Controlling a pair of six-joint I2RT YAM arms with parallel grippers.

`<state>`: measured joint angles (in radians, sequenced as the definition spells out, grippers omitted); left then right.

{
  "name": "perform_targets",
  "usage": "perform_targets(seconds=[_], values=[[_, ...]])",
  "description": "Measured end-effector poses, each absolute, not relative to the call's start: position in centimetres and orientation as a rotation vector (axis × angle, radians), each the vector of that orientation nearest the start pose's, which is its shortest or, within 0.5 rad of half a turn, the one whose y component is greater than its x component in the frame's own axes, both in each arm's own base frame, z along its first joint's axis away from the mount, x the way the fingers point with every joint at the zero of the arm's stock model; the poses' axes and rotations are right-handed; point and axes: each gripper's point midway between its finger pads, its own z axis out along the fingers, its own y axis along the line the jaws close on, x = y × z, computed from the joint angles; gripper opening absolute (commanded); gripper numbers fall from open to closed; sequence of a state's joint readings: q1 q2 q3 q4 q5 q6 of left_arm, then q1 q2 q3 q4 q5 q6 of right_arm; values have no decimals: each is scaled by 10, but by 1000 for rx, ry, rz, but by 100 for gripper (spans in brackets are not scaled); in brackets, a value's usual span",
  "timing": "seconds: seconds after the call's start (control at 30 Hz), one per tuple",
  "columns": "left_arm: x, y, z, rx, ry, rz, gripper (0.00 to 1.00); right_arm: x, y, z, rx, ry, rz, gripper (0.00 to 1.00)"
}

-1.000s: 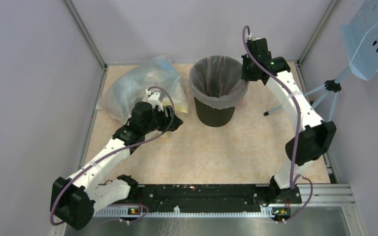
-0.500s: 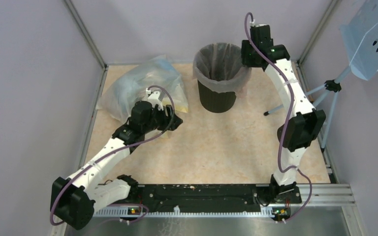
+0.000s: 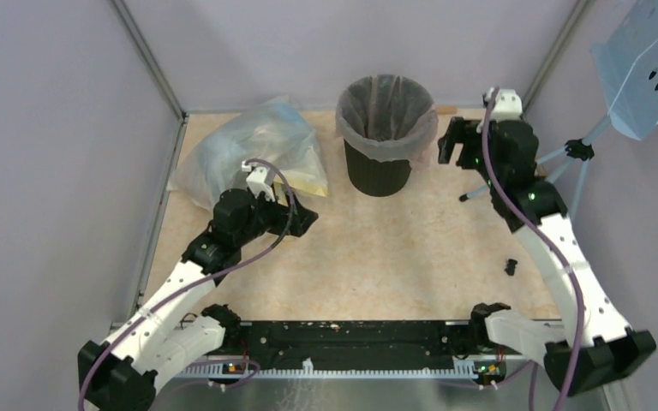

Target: Put the trash bags into the trash bin

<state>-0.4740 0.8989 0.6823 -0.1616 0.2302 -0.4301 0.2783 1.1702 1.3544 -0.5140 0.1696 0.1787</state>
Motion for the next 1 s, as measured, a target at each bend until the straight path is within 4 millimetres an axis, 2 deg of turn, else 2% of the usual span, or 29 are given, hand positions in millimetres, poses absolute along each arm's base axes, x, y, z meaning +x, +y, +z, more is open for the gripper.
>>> perform_targets(seconds=[0.1, 0.23, 0.33, 0.4, 0.47, 0.53, 0.63, 0.83, 0.93, 1.0], values=[[250, -188, 209, 204, 1960, -794, 99, 335, 76, 316, 25, 1845, 187, 84], [247, -173, 212, 182, 1884, -732, 99, 316, 76, 249, 21, 1860, 219, 85], [247, -160, 202, 163, 1856, -666, 99, 298, 72, 189, 15, 1891, 220, 84], [248, -152, 193, 141, 1853, -620, 99, 287, 69, 162, 21, 1875, 224, 84], [250, -144, 185, 122, 1844, -580, 99, 281, 66, 145, 25, 1844, 226, 84], [252, -140, 180, 108, 1835, -553, 99, 281, 64, 136, 27, 1814, 219, 85], [254, -135, 173, 91, 1826, -528, 99, 285, 62, 134, 8, 1774, 191, 86], [253, -130, 169, 72, 1802, -515, 99, 302, 48, 147, -16, 1651, 69, 87], [252, -127, 172, 68, 1785, -504, 99, 313, 33, 138, -2, 1653, -22, 87], [252, -124, 175, 68, 1767, -489, 99, 320, 22, 124, 17, 1676, -76, 85]])
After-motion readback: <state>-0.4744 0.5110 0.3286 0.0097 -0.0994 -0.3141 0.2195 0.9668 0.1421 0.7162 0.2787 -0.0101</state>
